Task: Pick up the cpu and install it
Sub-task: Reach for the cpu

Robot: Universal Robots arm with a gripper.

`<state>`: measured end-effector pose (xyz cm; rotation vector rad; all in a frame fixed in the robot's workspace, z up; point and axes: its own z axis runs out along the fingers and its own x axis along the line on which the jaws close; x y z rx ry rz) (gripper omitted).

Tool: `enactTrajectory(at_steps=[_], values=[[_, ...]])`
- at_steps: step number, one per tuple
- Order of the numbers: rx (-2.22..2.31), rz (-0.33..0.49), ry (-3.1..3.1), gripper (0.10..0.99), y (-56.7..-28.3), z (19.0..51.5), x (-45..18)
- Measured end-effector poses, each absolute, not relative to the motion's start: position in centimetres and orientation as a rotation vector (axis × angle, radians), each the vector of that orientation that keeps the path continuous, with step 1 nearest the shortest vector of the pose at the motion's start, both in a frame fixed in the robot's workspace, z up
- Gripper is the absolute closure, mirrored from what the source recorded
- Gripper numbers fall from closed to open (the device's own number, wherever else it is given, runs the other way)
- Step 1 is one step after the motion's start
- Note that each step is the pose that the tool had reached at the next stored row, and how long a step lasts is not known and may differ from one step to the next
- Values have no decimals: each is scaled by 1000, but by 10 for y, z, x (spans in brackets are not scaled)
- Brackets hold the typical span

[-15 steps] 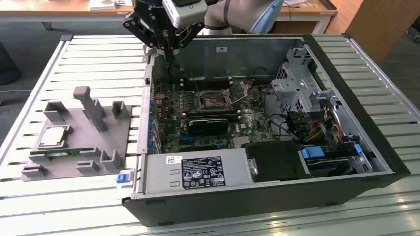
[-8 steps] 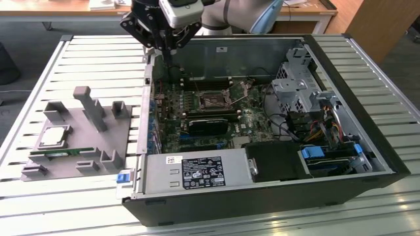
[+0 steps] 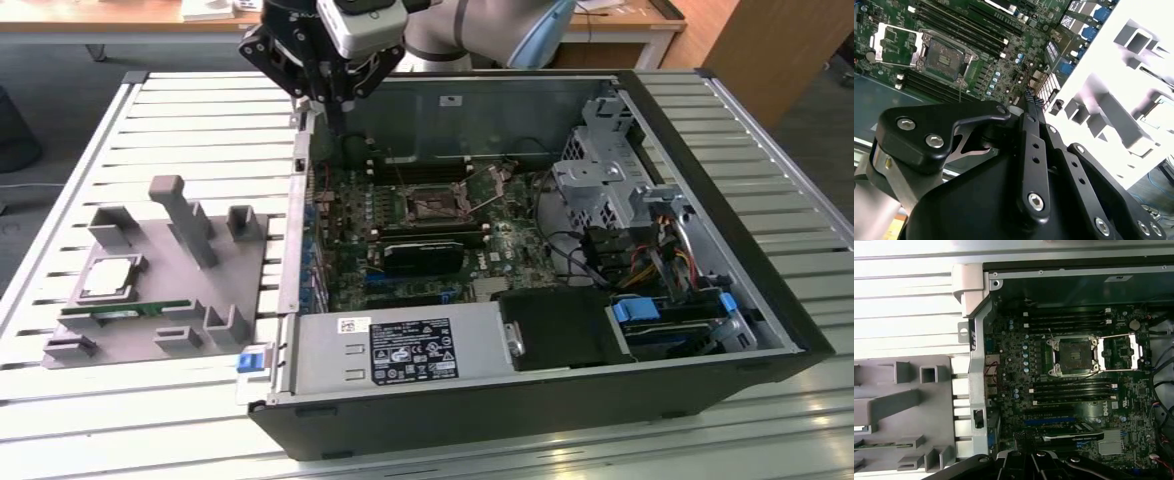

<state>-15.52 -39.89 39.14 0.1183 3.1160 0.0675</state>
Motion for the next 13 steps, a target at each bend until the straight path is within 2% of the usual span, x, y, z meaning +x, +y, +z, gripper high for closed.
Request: enactTrajectory(at_steps=[13], values=[[119,67,3120,980,-399,390,-161]])
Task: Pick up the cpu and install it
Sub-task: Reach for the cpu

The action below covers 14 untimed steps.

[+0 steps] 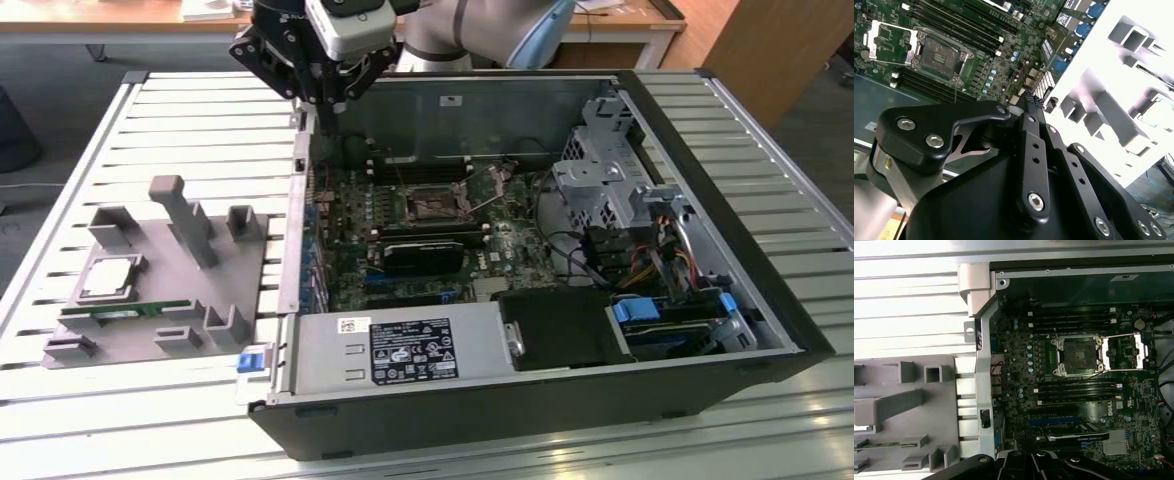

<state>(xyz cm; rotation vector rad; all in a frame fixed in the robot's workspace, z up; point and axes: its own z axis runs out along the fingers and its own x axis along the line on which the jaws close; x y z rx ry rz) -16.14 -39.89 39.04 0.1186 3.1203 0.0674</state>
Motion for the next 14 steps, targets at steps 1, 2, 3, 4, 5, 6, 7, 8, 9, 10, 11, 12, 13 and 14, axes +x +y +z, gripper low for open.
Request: enactTrajectory(at_steps=[1,2,3,4,5,6,7,8,9,10,11,12,13,14], values=[[119,67,3121,980,-399,390,-162],[119,67,3121,980,-399,390,-162],[119,67,3121,980,-399,390,-163],[119,67,3122,980,-399,390,-163],[119,67,3122,980,-399,390,-164],[119,67,3122,980,-399,390,-164],[119,67,3122,980,-399,390,-164],[119,67,3123,980,-399,390,-165],[119,67,3123,980,-399,390,-165],[119,67,3123,980,-399,390,-166],[119,67,3123,980,-399,390,-166],[119,67,3123,980,-399,389,-167],[119,67,3124,980,-399,389,-167],[119,67,3124,980,-399,389,-168]])
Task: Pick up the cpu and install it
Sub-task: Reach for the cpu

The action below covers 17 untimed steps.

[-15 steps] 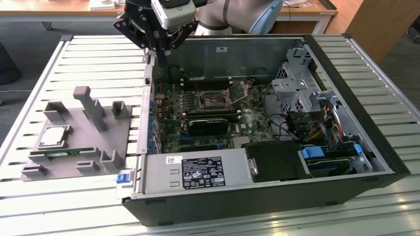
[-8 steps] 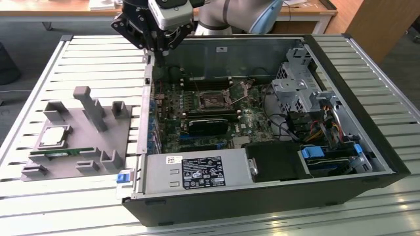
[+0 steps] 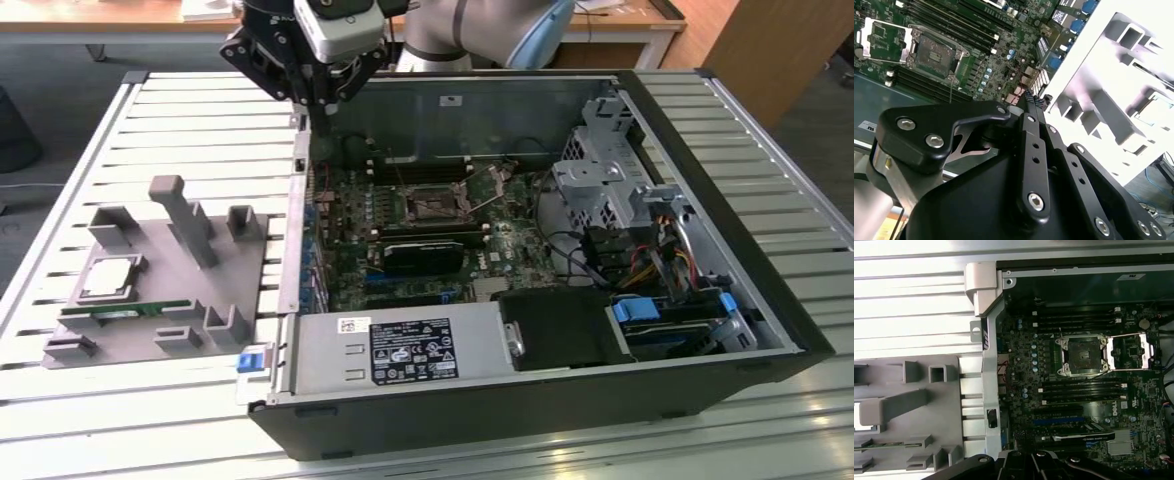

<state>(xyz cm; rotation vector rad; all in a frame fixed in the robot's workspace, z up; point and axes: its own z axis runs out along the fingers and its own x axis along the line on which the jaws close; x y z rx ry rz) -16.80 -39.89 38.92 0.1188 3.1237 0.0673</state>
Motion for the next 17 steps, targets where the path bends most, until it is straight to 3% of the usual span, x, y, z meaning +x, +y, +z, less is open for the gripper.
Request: enactTrajectory(at_steps=[17], values=[[119,67,3127,980,-399,388,-181]])
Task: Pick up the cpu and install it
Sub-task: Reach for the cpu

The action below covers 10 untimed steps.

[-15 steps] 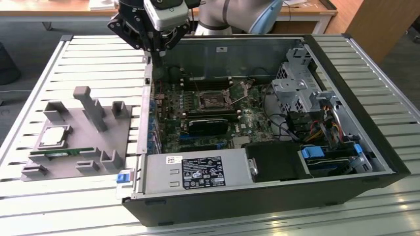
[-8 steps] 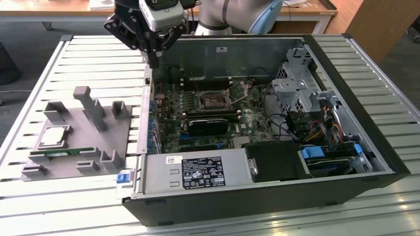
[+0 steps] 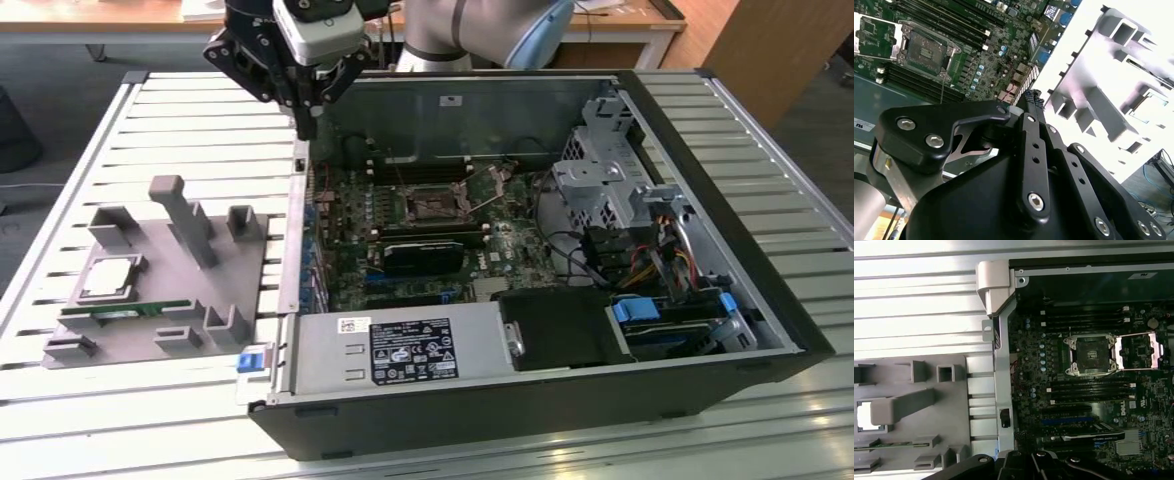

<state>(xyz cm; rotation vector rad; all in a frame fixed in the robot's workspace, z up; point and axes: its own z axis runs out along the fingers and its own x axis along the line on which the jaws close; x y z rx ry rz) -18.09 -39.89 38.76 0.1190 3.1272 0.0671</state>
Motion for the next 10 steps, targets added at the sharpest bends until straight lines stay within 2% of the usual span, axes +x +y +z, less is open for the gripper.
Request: enactTrajectory(at_steps=[10], values=[[119,67,3133,980,-399,386,-193]])
